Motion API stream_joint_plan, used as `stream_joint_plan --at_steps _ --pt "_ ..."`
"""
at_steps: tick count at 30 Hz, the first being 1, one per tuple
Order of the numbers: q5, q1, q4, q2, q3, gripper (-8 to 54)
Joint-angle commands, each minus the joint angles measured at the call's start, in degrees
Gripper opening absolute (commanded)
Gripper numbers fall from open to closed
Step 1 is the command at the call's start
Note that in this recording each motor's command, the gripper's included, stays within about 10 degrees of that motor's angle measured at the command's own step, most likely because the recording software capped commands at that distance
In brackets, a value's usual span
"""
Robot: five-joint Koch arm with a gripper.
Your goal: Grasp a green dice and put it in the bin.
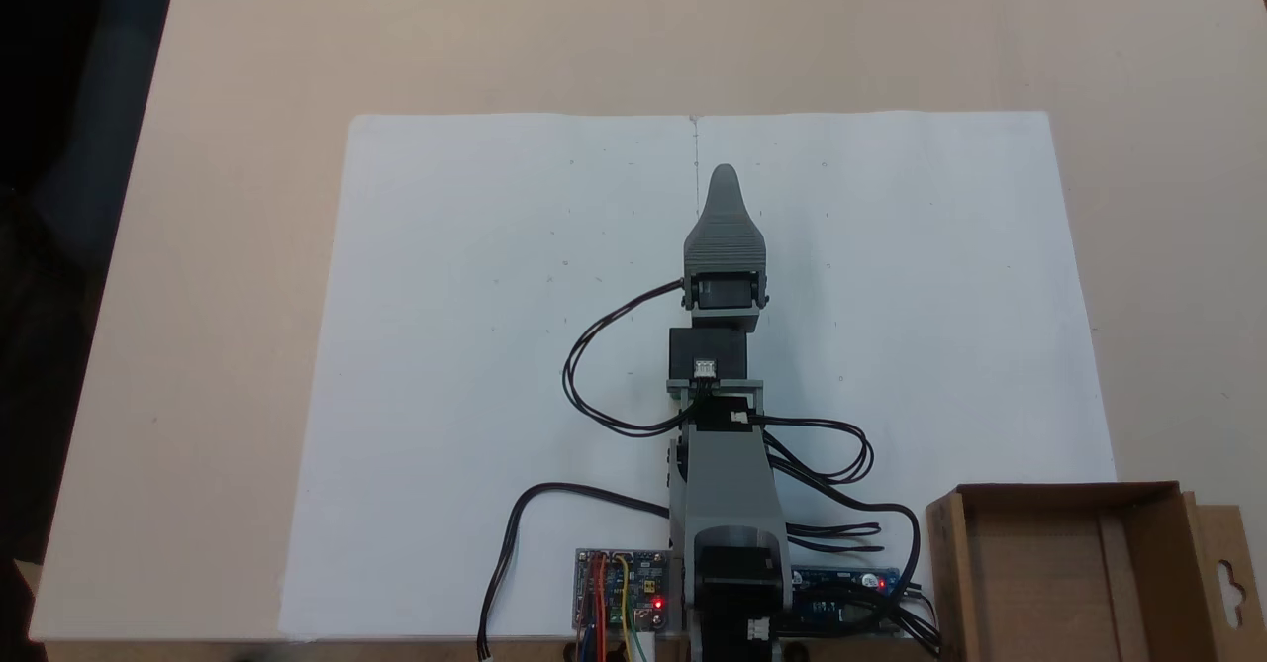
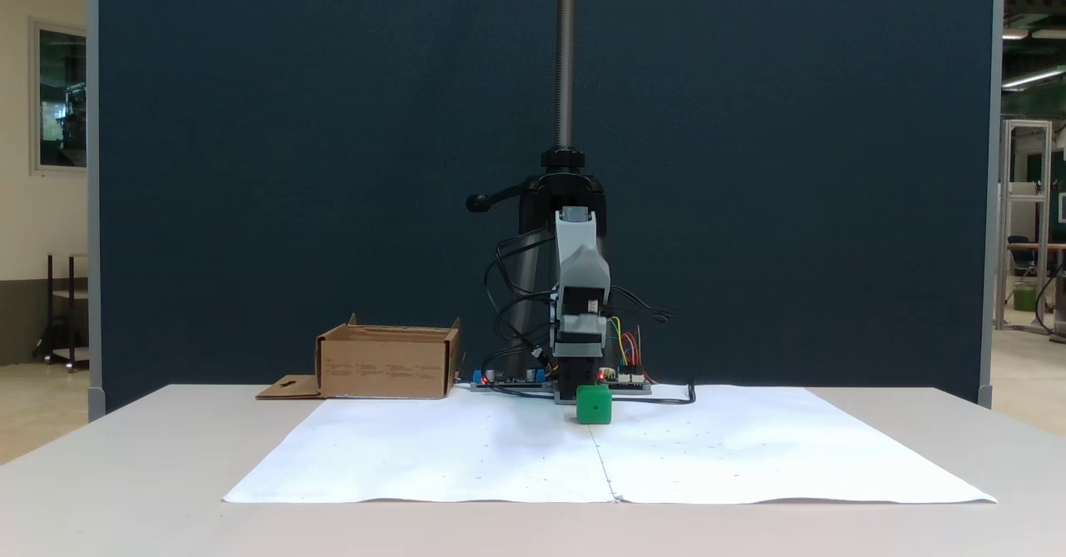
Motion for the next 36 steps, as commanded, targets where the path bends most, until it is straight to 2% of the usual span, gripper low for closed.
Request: stream_joint_plan --at_steps 1,22,36 --pt "-4.39 1.14 5.01 6.06 -2.55 43.1" --pt "-3.78 2.20 54.58 6.77 -22.76 43.1" --pt "12.22 2.02 102.11 6.77 -46.05 43.2"
